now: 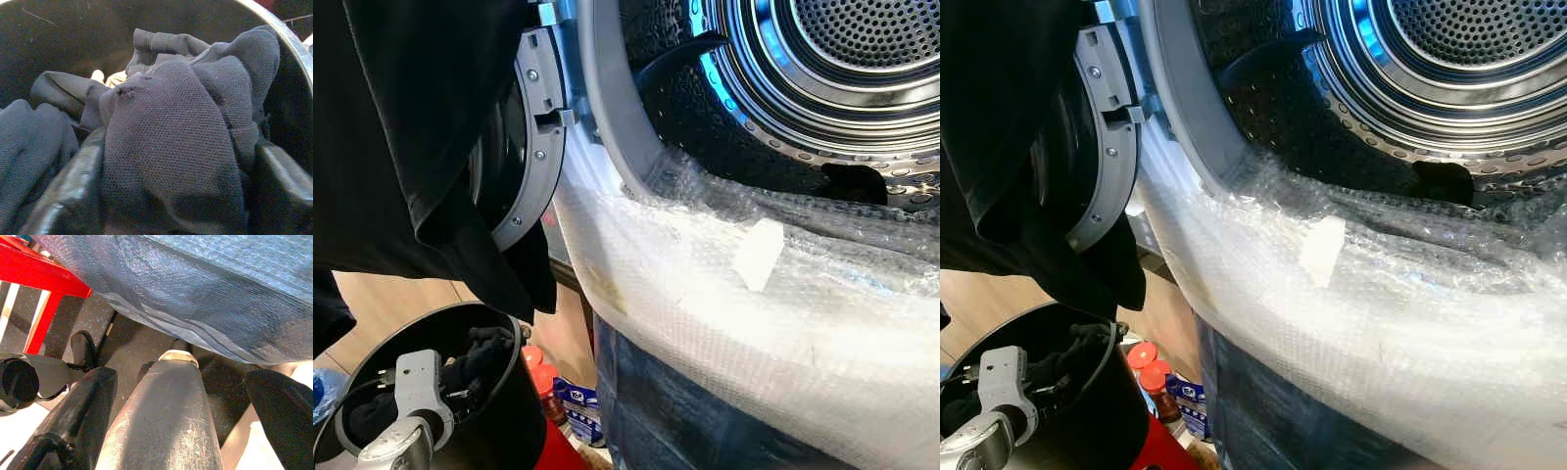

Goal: Clothes washing

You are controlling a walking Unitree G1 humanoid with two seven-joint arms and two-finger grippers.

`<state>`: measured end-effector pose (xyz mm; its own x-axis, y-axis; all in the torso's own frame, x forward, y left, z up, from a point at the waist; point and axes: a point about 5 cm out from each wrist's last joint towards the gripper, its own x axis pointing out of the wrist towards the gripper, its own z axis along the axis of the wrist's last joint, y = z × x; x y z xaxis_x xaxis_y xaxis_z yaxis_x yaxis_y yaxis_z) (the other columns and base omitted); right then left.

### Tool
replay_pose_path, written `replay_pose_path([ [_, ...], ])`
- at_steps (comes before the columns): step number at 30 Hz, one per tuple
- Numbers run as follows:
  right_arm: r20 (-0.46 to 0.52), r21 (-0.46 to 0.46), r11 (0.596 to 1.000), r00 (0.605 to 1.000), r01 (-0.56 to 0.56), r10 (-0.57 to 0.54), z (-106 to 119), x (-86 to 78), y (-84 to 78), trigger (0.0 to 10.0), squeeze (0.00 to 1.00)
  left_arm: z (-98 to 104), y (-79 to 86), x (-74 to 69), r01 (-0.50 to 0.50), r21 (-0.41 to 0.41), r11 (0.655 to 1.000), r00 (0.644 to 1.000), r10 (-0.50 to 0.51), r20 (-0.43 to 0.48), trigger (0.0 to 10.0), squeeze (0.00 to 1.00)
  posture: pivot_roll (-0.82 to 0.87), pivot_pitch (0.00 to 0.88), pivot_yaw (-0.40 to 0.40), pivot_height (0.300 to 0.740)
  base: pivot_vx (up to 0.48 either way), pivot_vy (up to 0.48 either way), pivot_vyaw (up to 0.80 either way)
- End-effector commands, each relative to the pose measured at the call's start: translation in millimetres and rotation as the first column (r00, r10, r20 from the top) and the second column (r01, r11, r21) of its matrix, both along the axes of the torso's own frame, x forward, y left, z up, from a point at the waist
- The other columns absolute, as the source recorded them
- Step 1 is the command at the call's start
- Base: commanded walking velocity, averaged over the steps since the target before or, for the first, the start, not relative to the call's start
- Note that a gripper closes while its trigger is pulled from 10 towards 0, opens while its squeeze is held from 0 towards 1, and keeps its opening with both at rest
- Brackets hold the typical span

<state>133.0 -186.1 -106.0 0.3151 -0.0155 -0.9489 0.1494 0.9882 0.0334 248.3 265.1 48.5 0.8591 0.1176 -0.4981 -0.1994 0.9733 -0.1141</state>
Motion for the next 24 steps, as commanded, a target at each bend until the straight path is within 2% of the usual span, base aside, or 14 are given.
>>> replay_pose_path([
  [1, -0.021, 0.014, 1.0, 1.0, -0.007, 0.008, -2.1, -4.9, 5.4, 10.0, 0.0, 0.1, 7.0, -3.2, -0.017, 0.015, 1.0, 1.0, 0.018, -0.019, 0.0, 0.0, 0.08, 0.0, 0.114, 0.74, 0.0, 0.0, 0.0],
  [4, -0.024, 0.012, 1.0, 1.0, -0.019, 0.019, -2.1, -4.6, 6.0, 10.0, 0.0, 0.2, 5.8, -1.7, -0.016, 0.012, 1.0, 1.0, 0.016, -0.015, 0.0, 0.0, 0.09, 0.0, 0.106, 0.74, 0.0, 0.0, 0.0],
  [7, -0.023, 0.001, 0.998, 0.998, -0.057, 0.057, -1.6, -2.8, 6.1, 10.0, 0.0, 1.0, 4.1, 0.8, 0.02, 0.043, 0.999, 1.0, -0.019, -0.025, 0.0, 0.0, 0.09, 0.0, 0.102, 0.74, 0.0, 0.0, 0.0],
  [11, -0.019, -0.003, 0.998, 0.998, -0.056, 0.056, -1.0, -0.8, 6.6, 10.0, 0.0, 1.4, 3.9, 2.9, 0.01, 0.031, 0.999, 1.0, -0.01, -0.017, 0.0, 0.0, 0.08, 0.0, 0.105, 0.74, 0.0, 0.0, 0.0],
  [14, -0.013, -0.008, 0.997, 0.997, -0.074, 0.074, -0.4, 1.1, 6.8, 10.0, 0.0, 5.6, 3.9, 4.8, 0.081, 0.122, 0.989, 0.996, -0.077, -0.034, 0.0, 0.0, 0.08, 0.0, 0.103, 0.74, 0.0, 0.0, 0.0],
  [19, -0.01, -0.016, 0.994, 0.994, -0.108, 0.108, 0.2, 3.1, 7.5, 10.0, 0.0, 19.3, 5.0, 12.0, 0.099, 0.141, 0.985, 0.995, -0.101, 0.003, 0.0, 0.0, 0.09, 0.0, 0.102, 0.74, 0.0, 0.0, 0.0],
  [22, -0.01, -0.029, 0.993, 0.994, -0.112, 0.112, 0.5, 3.9, 7.0, 10.0, 0.0, 25.9, 1.2, 14.7, 0.141, 0.144, 0.979, 0.99, -0.143, 0.008, 0.0, 0.0, 0.09, 0.0, 0.102, 0.74, 0.0, 0.0, 0.0],
  [24, -0.01, -0.038, 0.99, 0.991, -0.134, 0.133, 0.7, 4.5, 6.7, 10.0, 0.0, 39.7, -6.0, 16.2, 0.243, 0.188, 0.952, 0.968, -0.25, 0.014, 0.0, 0.0, 0.09, 0.0, 0.103, 0.74, 0.0, 0.0, 0.0],
])
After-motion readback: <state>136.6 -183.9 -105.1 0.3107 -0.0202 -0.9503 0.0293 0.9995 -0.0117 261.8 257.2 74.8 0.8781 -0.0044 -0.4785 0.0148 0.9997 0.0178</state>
